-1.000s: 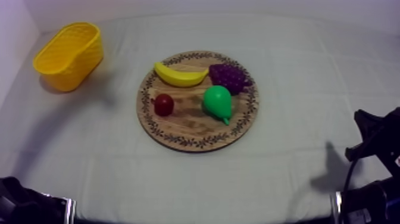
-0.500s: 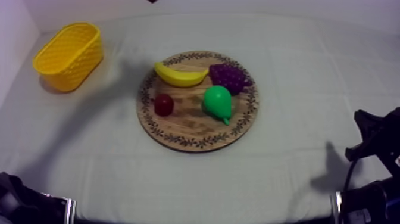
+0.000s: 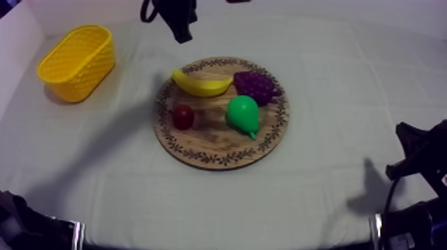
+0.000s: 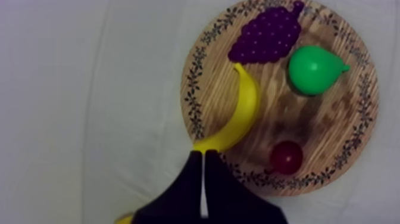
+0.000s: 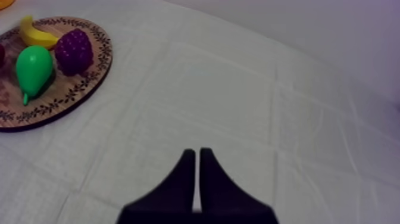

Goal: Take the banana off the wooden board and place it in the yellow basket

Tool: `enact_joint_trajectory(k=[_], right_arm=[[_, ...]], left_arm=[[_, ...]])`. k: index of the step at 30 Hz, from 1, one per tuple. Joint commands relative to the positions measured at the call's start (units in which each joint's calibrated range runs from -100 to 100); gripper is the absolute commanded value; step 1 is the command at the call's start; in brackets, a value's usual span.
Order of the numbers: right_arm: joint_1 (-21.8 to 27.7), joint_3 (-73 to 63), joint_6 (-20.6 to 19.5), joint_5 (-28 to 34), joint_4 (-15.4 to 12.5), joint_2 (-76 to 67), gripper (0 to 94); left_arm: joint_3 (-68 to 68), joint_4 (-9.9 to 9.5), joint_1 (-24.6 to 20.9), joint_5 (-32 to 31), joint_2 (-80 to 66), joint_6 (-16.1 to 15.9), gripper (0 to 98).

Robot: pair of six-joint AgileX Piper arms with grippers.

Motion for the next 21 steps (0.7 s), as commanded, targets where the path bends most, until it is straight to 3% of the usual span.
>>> enact_joint_trajectory(k=[1, 3, 5, 9, 12, 16, 21], right_arm=[[0.0, 0.0, 0.0, 0.0, 0.0, 0.0, 0.6], [0.0, 0.0, 0.0, 0.0, 0.0, 0.0, 0.6], [0.0, 0.0, 0.0, 0.0, 0.0, 0.0, 0.6], [0.0, 0.0, 0.0, 0.0, 0.0, 0.0, 0.6], [0.0, 0.0, 0.0, 0.0, 0.0, 0.0, 0.6], [0.0, 0.0, 0.0, 0.0, 0.0, 0.0, 0.6], [0.0, 0.0, 0.0, 0.0, 0.0, 0.0, 0.6]], left_arm=[[0.5, -0.08, 0.1, 0.0, 0.2, 0.4, 0.0], [0.9, -0.14, 0.0, 0.1, 0.5, 0.9, 0.3], [1.3, -0.06, -0.1, 0.1, 0.8, 1.0, 8.1], [2.9, 0.03, -0.4, 0.0, 0.9, 0.4, 52.3], [4.0, -0.20, -0.4, -0.4, 1.0, -0.1, 71.6], [4.6, -0.70, -0.2, -0.9, 1.2, -0.3, 82.5], [4.4, -1.03, -0.1, -1.1, 1.7, -0.5, 84.0]])
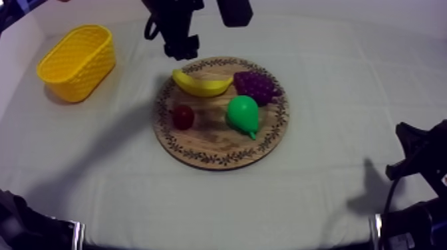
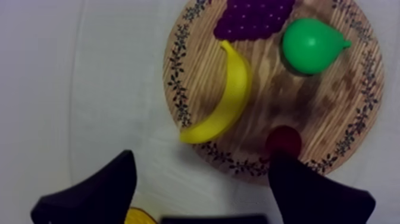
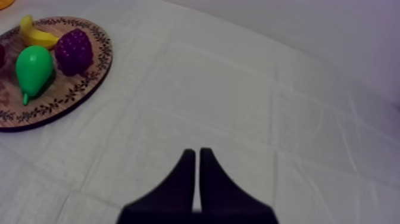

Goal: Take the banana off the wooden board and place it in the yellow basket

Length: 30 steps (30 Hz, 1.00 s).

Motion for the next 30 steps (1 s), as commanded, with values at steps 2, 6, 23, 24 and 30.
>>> enact_joint_trajectory(k=[2, 6, 23, 24, 30], right_arm=[[0.0, 0.0, 0.0, 0.0, 0.0, 0.0, 0.6], [0.0, 0.0, 0.0, 0.0, 0.0, 0.0, 0.6], [0.0, 0.0, 0.0, 0.0, 0.0, 0.0, 0.6], [0.0, 0.0, 0.0, 0.0, 0.0, 0.0, 0.6], [0.0, 0.0, 0.0, 0.0, 0.0, 0.0, 0.6]], left_arm=[[-0.2, -0.21, 0.0, 0.0, 0.6, -0.1, 84.0], [-0.3, -0.62, 0.0, 0.1, 2.3, -0.1, 84.2], [-3.4, -1.58, 0.0, 0.3, 15.4, -0.1, 82.5], [-3.6, -1.66, 0.0, 0.3, 16.2, -0.1, 82.5], [-4.8, -1.99, 0.0, 0.3, 20.4, -0.1, 82.1]])
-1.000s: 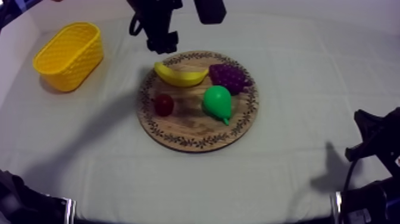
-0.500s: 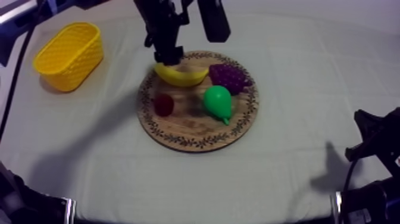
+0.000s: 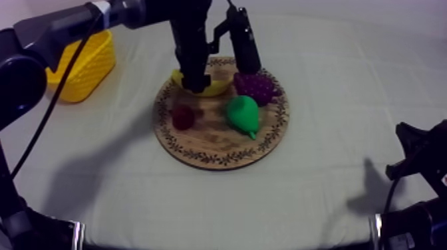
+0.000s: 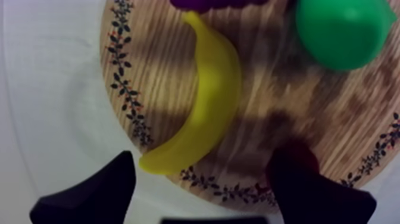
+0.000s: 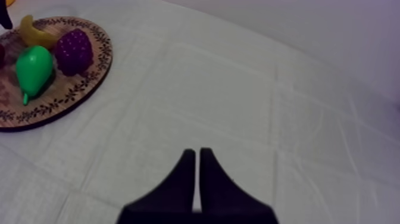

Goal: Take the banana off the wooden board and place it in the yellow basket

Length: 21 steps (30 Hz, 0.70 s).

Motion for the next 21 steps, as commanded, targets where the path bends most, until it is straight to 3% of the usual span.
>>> enact_joint_trajectory(k=[1, 14, 21], right_arm=[[0.0, 0.0, 0.0, 0.0, 0.0, 0.0, 0.6], [0.0, 0.0, 0.0, 0.0, 0.0, 0.0, 0.6], [0.0, 0.0, 0.0, 0.0, 0.0, 0.0, 0.6]], left_arm=[[-0.4, -0.01, 0.0, 0.0, 1.3, -0.1, 81.9], [-4.7, 0.08, -0.1, 0.3, 8.5, -0.4, 76.7], [-6.6, 0.72, -0.3, 0.5, 10.6, -0.5, 67.1]])
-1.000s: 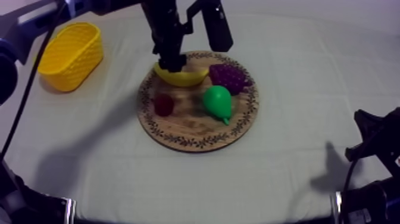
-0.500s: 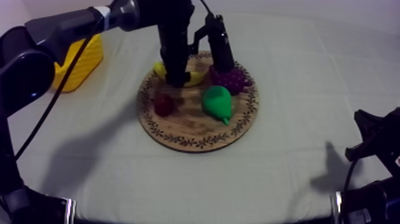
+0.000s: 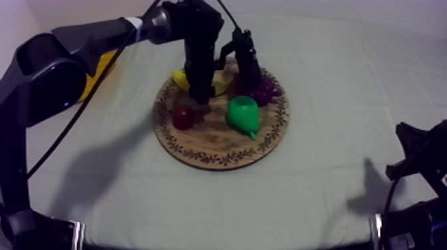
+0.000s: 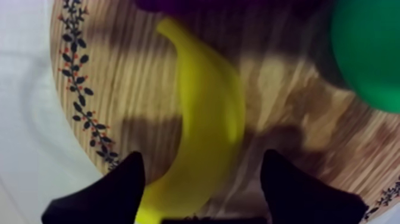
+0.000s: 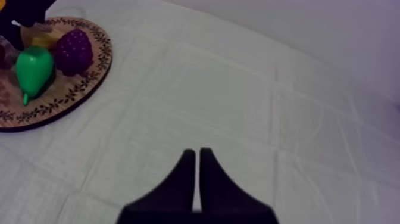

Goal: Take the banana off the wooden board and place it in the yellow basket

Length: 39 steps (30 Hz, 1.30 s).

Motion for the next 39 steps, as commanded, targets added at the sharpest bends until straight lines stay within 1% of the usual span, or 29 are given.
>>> enact_joint_trajectory(k=[1, 11, 21, 23, 27, 33, 39], right_arm=[[0.0, 0.0, 0.0, 0.0, 0.0, 0.0, 0.6], [0.0, 0.0, 0.0, 0.0, 0.0, 0.0, 0.6], [0.0, 0.0, 0.0, 0.0, 0.0, 0.0, 0.6], [0.0, 0.0, 0.0, 0.0, 0.0, 0.0, 0.6], [0.0, 0.0, 0.0, 0.0, 0.0, 0.0, 0.6], [0.0, 0.0, 0.0, 0.0, 0.0, 0.0, 0.6], [0.0, 0.0, 0.0, 0.0, 0.0, 0.0, 0.6]], left_arm=[[-0.2, 0.08, 0.0, -0.1, 0.3, 0.0, 66.0], [-0.3, 0.29, -0.3, 0.2, 1.9, 0.6, 51.2], [-0.6, 0.66, -0.3, -0.6, 0.7, 1.9, 24.1], [0.1, 0.74, -0.3, -0.9, -0.3, 2.2, 20.0], [3.9, 1.40, -0.2, -3.9, -4.6, 2.7, 16.9], [12.6, 3.81, -0.2, -10.3, -16.8, 4.2, 16.0], [19.3, 5.83, -1.4, -11.9, -30.0, 5.9, 17.3]])
